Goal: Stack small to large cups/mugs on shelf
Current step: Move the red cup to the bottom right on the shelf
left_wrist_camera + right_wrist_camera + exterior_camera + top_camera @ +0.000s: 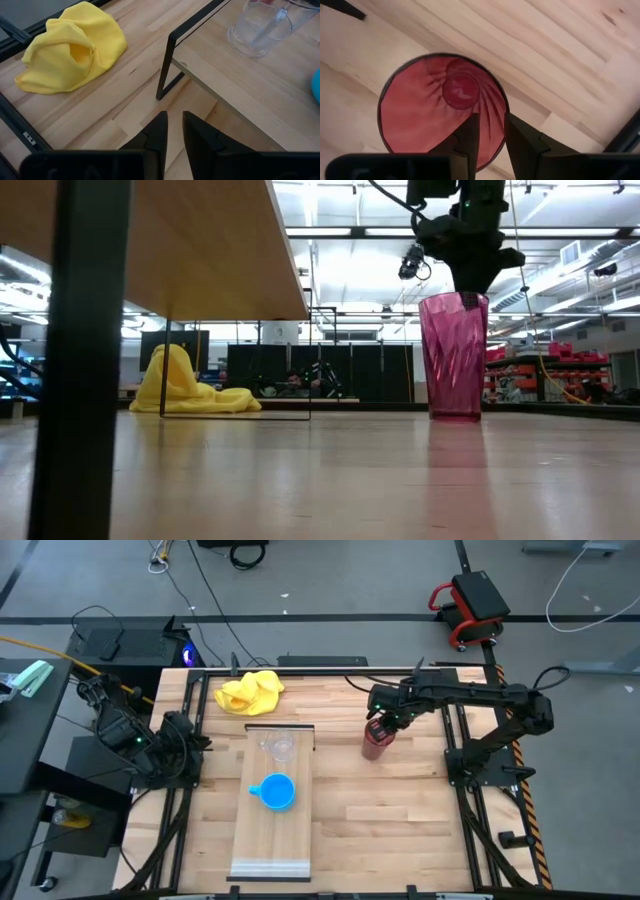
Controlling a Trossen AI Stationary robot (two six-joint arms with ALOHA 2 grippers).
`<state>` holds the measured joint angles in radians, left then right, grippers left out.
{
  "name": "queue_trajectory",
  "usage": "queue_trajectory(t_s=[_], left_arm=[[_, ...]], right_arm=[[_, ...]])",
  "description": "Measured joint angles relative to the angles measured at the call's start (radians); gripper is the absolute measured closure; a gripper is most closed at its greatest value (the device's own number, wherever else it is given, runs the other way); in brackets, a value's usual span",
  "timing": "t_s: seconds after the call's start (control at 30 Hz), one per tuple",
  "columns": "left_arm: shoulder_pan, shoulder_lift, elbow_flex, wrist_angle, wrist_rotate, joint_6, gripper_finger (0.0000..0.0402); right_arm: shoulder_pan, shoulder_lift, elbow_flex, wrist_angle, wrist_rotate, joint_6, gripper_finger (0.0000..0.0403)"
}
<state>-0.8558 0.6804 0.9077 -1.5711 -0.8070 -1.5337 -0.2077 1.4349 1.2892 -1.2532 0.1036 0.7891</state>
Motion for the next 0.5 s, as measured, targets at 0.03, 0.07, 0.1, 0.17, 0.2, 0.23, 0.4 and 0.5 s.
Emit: queue_trajectory(t_s=[0.03,0.07,0.1,0.17,0.2,0.23,0.4,0.5], left_arm=[[0.000,0.000,0.000,0.000,0.000,0.000,0.0336],[0.000,0.000,0.000,0.000,0.000,0.000,0.0337],[0.000,0.000,0.000,0.000,0.000,0.000,0.0338],[0.000,0.000,0.000,0.000,0.000,0.001,0.0339],[0.000,0.000,0.000,0.000,0.000,0.002,0.0340],[0.000,0.000,0.000,0.000,0.000,0.005,0.0339],[0.000,0.000,0.000,0.000,0.000,0.011,0.0335],[0.000,0.000,0.000,0.000,0.000,0.011,0.0334]], right_arm=[[0.000,-0.004,-0.001,0.008,0.000,0.000,0.0307],[0.000,-0.007,-0.002,0.017,-0.003,0.000,0.0307],[0.000,-0.013,-0.003,0.032,-0.005,0.000,0.0307],[0.000,-0.022,-0.003,0.045,-0.008,0.009,0.0307],[0.000,-0.027,-0.003,0.045,-0.008,0.013,0.0307],[0.000,-0.029,-0.003,0.044,-0.008,0.015,0.0307],[0.000,-0.031,-0.003,0.022,-0.007,-0.004,0.0307],[0.000,-0.031,-0.003,0.022,0.004,-0.005,0.0307]])
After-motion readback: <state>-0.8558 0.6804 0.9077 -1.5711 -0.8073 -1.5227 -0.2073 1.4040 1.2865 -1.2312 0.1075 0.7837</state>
